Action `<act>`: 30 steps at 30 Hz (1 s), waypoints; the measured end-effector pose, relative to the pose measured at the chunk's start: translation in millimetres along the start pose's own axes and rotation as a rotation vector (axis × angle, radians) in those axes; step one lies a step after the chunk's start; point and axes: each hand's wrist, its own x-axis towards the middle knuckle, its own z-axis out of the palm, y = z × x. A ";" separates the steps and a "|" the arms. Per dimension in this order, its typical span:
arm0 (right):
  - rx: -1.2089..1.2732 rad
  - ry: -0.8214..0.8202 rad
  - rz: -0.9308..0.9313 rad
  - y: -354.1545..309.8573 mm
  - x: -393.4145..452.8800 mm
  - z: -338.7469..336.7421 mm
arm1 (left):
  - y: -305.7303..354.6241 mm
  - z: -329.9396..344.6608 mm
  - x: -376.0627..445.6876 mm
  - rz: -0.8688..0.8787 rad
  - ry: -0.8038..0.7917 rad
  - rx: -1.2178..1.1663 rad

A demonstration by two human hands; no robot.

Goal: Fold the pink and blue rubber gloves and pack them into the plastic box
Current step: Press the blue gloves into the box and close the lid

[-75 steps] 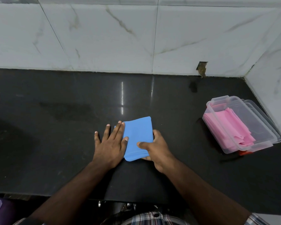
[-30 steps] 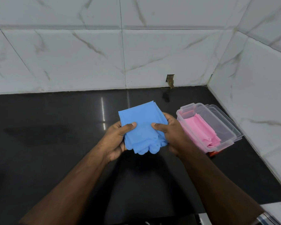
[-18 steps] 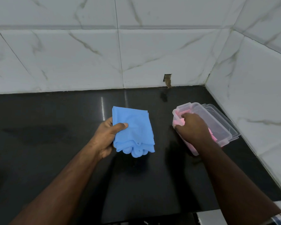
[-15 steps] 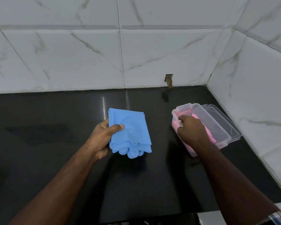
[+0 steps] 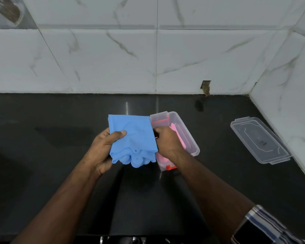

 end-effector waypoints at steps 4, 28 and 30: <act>0.396 -0.079 0.127 -12.4 -1.1 8.2 | 10.6 -13.9 -3.7 0.025 0.002 -0.064; 1.255 -0.042 -0.003 41.8 -18.5 -123.2 | -29.7 25.4 18.2 0.152 0.291 0.945; 1.282 -0.014 -0.001 48.1 -15.3 -132.3 | -34.6 26.4 24.1 0.111 0.245 0.920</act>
